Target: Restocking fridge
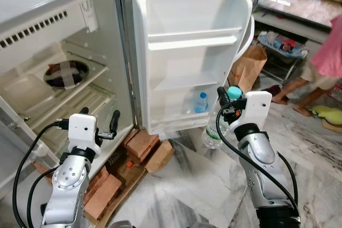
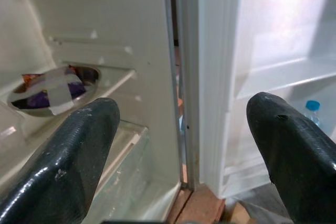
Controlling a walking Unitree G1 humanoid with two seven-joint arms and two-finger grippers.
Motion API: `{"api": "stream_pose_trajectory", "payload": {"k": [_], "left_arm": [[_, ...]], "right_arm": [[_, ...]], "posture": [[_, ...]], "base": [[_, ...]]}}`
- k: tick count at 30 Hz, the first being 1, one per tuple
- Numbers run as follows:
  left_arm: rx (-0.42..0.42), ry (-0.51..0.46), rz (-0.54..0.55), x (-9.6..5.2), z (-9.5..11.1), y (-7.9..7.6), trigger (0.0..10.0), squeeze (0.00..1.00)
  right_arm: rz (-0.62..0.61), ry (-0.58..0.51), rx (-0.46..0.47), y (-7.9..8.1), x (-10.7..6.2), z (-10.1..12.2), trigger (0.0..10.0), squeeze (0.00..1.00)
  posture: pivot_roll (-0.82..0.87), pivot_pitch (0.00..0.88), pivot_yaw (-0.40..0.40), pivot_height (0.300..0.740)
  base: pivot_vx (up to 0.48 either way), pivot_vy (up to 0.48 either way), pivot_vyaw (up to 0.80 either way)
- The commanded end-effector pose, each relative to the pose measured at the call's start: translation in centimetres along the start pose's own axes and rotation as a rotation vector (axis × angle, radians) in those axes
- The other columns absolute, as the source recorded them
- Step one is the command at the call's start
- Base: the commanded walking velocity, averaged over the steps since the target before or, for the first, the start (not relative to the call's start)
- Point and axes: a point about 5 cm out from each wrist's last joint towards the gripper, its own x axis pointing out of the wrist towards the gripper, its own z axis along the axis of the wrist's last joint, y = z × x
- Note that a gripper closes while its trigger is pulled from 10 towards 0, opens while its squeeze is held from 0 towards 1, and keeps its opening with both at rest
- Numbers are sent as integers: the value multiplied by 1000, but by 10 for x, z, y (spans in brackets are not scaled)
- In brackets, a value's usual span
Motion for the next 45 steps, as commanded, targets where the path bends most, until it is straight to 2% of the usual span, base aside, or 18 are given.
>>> {"api": "stream_pose_trajectory", "payload": {"k": [1, 31, 38, 45], "left_arm": [[0, -15, -9, 2, 3, -1, 10000, 0], [2, -5, -4, 1, 1, -4, 10000, 0], [5, -3, -5, 0, 1, -4, 10000, 0], [14, -3, -5, 1, 1, -3, 10000, 0]], "right_arm": [[7, -37, -8, 0, 3, 9, 10000, 0], [30, -19, -19, 1, 2, 6, 10000, 0], [27, -18, -22, -1, 3, 6, 10000, 0], [-8, -2, -23, -7, -3, 0, 10000, 0]], "posture": [[32, 6, -81, 740], [33, 12, -91, 740], [33, 12, -93, 740], [38, 0, -80, 740]], "base": [[379, 0, 0], [357, 0, 0], [277, 0, 0], [285, 0, 0]]}}
